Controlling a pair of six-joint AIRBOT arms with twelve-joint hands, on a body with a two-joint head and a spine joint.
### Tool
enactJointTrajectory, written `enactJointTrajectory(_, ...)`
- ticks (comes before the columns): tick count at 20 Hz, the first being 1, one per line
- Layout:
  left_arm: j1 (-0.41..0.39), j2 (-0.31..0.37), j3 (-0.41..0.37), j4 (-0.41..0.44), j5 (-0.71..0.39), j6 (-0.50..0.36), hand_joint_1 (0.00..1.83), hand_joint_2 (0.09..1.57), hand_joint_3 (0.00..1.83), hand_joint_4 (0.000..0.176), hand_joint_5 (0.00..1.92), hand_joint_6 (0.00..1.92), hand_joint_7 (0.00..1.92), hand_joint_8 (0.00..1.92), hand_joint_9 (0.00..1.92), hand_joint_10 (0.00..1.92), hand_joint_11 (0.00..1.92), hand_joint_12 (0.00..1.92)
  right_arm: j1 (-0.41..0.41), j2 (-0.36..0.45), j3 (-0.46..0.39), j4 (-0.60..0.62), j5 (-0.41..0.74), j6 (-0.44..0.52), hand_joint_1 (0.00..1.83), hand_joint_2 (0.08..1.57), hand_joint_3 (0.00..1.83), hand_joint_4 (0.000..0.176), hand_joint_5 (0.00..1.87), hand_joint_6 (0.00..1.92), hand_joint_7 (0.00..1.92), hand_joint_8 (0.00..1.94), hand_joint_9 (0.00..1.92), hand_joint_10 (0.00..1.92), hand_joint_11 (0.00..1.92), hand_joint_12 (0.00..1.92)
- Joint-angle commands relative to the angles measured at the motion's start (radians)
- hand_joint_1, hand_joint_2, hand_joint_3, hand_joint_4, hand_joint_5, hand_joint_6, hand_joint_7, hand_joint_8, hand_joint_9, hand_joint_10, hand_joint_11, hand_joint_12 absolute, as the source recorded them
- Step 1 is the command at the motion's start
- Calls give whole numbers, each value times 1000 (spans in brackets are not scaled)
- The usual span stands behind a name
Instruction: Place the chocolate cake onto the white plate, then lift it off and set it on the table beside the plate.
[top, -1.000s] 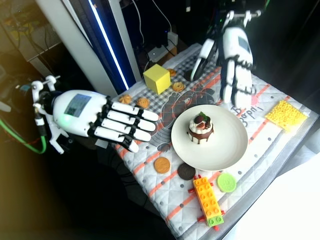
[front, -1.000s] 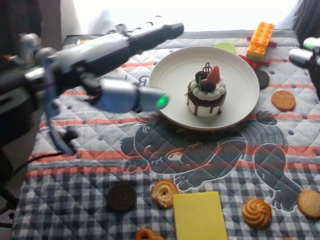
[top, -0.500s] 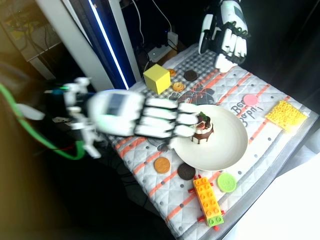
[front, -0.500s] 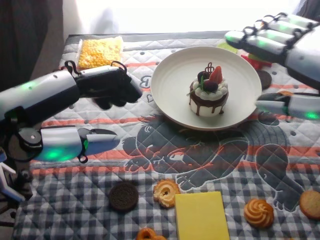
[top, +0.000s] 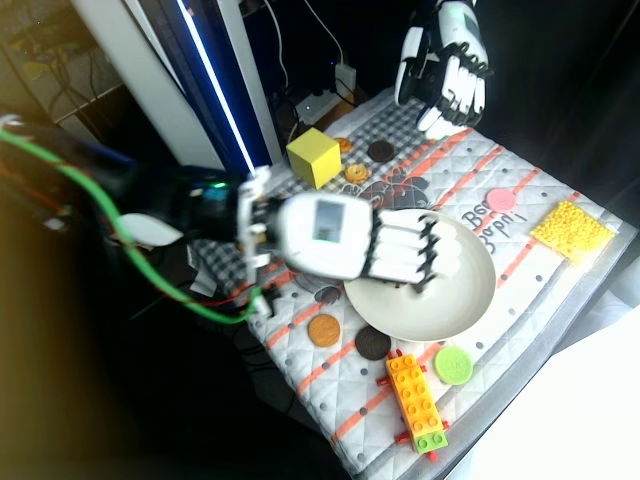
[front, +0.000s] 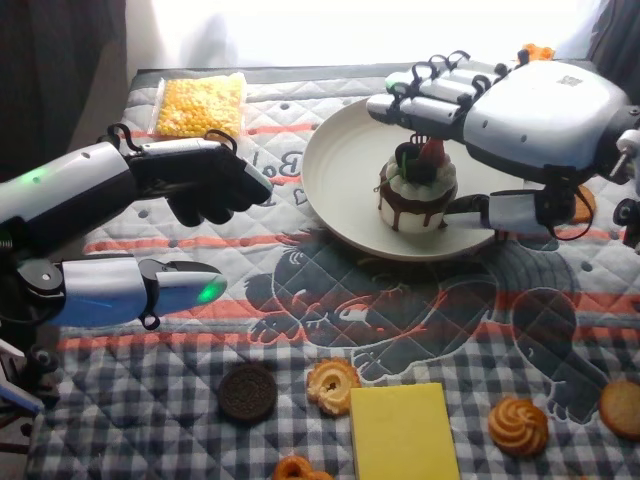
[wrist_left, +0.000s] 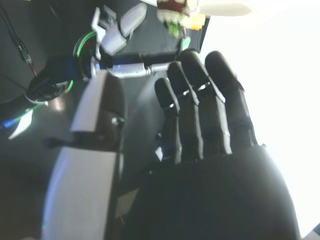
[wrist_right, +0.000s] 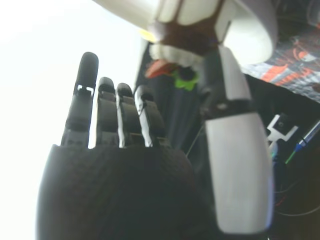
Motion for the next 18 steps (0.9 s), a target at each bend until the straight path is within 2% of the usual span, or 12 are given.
enactJointTrajectory(1,-6,-1,3,-14,-127,-10,956,1177,0,0,235,843,266,796,249,1060,125,1521,19,-1,10,8,94,-7,894,1132,0,15,26,0,25,4,134,37,0,1167)
enactJointTrajectory(4,-5,-2,4,-15,-127,-10,884,1168,0,0,226,837,277,686,246,962,110,1510,22,-38,33,6,65,-7,962,1101,0,0,74,14,82,13,216,55,0,1246)
enactJointTrajectory(6,-5,-6,6,-18,-127,-10,883,1160,0,8,229,819,295,556,243,799,53,1480,24,-61,54,4,32,-7,1057,1077,0,0,313,42,313,29,341,63,0,1263)
enactJointTrajectory(7,-5,-8,7,-20,-129,-10,910,1151,0,2,262,796,341,478,278,720,45,1491,24,-70,62,3,19,-7,1123,1082,0,0,442,61,526,73,548,149,31,1451)
enactJointTrajectory(8,-5,-9,7,-20,-132,-10,921,1168,0,4,251,785,340,491,271,817,64,1488,24,-74,66,3,12,-7,1208,1103,0,0,660,68,810,161,710,571,311,1576)
enactJointTrajectory(9,-5,-11,7,-20,-134,-10,929,1172,0,8,253,764,320,525,245,918,68,1522,24,-75,68,3,7,-7,1228,1205,0,0,688,947,896,1089,775,1195,591,1792)
enactJointTrajectory(11,-5,-13,8,-21,-135,-11,927,1199,1,19,238,750,226,736,207,1165,127,1590,27,-78,74,4,7,-7,1225,1213,0,0,783,1054,832,1485,816,1545,806,1901)
enactJointTrajectory(12,-4,-14,9,-22,-134,-11,933,1199,0,16,254,713,211,806,214,1197,144,1593,31,-78,75,4,7,-7,1186,1231,3,0,752,1181,790,1480,708,1464,656,1858)
enactJointTrajectory(15,0,-14,13,-24,-136,-22,896,1216,1,38,241,703,259,566,249,849,78,1502,53,-77,67,4,25,-7,1203,1250,1,0,729,1165,760,1599,739,1709,780,1919)
enactJointTrajectory(16,2,-15,13,-24,-137,-24,884,1223,1,32,231,711,272,520,268,804,76,1469,56,-77,53,4,51,-7,1157,1275,4,0,756,1237,627,1646,473,1664,485,1921)
enactJointTrajectory(17,3,-15,13,-25,-137,-24,884,1221,0,33,244,679,289,467,294,742,84,1438,61,-77,41,4,76,-7,1136,1294,3,0,727,1295,592,1681,405,1668,398,1921)
enactJointTrajectory(18,4,-15,13,-26,-138,-24,889,1218,0,43,251,653,308,401,322,737,137,1431,62,-61,26,4,107,-7,1153,1272,0,0,733,1268,676,1601,527,1658,445,1921)
